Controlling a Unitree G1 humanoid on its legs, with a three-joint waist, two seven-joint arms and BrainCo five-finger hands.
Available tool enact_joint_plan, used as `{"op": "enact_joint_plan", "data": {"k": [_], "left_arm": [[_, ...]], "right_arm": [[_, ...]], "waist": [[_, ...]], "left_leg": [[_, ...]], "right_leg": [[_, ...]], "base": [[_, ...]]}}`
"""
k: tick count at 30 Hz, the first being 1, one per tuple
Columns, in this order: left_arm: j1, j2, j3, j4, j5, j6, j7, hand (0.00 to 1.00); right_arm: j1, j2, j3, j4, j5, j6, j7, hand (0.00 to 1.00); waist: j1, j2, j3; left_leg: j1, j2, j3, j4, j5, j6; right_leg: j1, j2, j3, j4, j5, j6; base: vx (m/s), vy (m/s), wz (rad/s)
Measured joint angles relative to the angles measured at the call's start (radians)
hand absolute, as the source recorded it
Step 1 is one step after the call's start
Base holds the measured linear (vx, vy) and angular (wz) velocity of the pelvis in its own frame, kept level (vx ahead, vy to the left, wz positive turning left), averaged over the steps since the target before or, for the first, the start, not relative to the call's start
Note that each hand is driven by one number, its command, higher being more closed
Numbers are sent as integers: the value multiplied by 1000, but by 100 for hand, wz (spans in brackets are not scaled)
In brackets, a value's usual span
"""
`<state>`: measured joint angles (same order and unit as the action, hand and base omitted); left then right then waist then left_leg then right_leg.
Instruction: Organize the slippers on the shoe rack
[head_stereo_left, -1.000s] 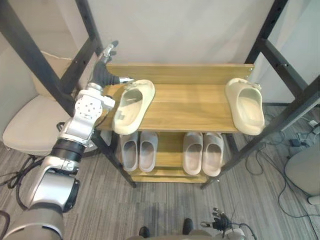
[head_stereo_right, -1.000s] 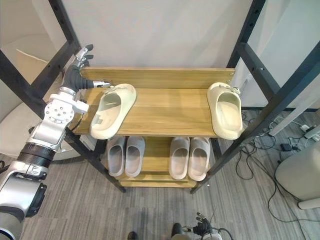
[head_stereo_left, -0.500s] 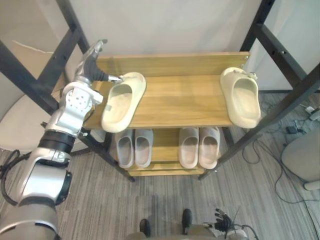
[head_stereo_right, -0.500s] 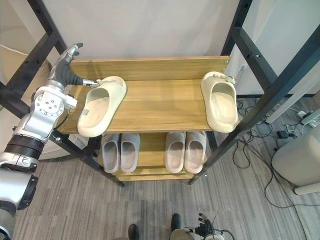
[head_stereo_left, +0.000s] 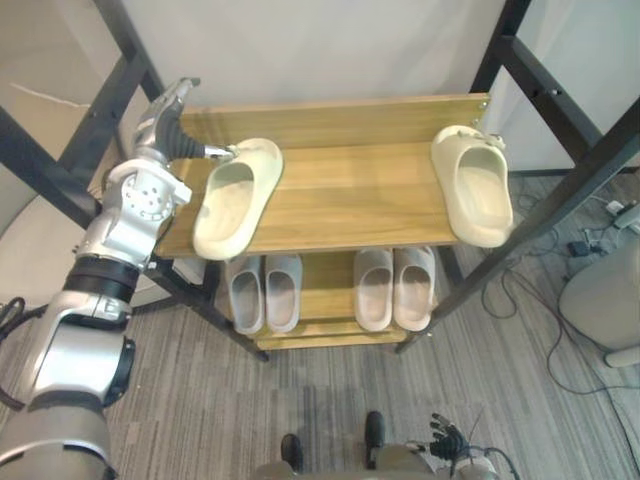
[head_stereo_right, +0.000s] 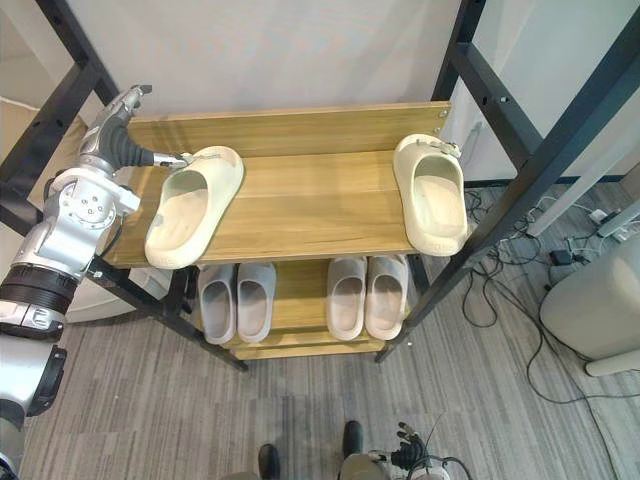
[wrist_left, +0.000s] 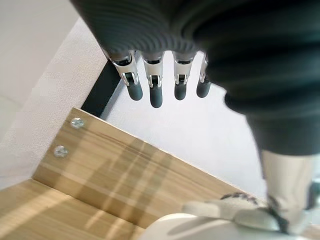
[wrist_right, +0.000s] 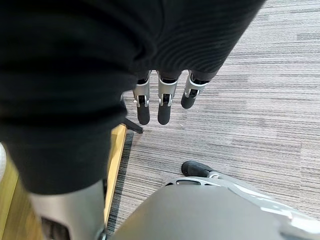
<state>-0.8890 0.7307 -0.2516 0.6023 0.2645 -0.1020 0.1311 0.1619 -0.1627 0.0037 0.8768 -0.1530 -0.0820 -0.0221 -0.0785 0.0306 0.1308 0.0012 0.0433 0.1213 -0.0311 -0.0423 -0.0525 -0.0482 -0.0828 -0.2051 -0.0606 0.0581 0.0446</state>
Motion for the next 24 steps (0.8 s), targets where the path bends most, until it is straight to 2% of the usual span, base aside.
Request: {"op": "enact_joint_plan", "data": {"k": [10,17,24], "left_arm": [[58,0,43,-114,-93,-23,2,0],[100,0,49,-165,-101,-43,2,0],[133,-1,57,-198,-98,-45,-2,0]], "right_arm": [[2,-1,2,0,-4,-1,1,0],[5,-6,5,0,-6,-1,2,0],[5,-9,9,0,-6,-1,2,0]], "waist": [[-3,-1,1],[-3,-3,1],[-4,-3,1]], "left_leg": [[7,-1,-17,0,0,0],[22,-1,-27,-1,0,0],[25,-1,-31,-2,0,0]], "right_leg": [[19,0,-12,-5,0,0],[42,0,-27,-13,-1,-1],[47,0,-32,-15,-1,-1]], "base": [[2,-3,5],[-4,-6,4],[0,0,0]]}}
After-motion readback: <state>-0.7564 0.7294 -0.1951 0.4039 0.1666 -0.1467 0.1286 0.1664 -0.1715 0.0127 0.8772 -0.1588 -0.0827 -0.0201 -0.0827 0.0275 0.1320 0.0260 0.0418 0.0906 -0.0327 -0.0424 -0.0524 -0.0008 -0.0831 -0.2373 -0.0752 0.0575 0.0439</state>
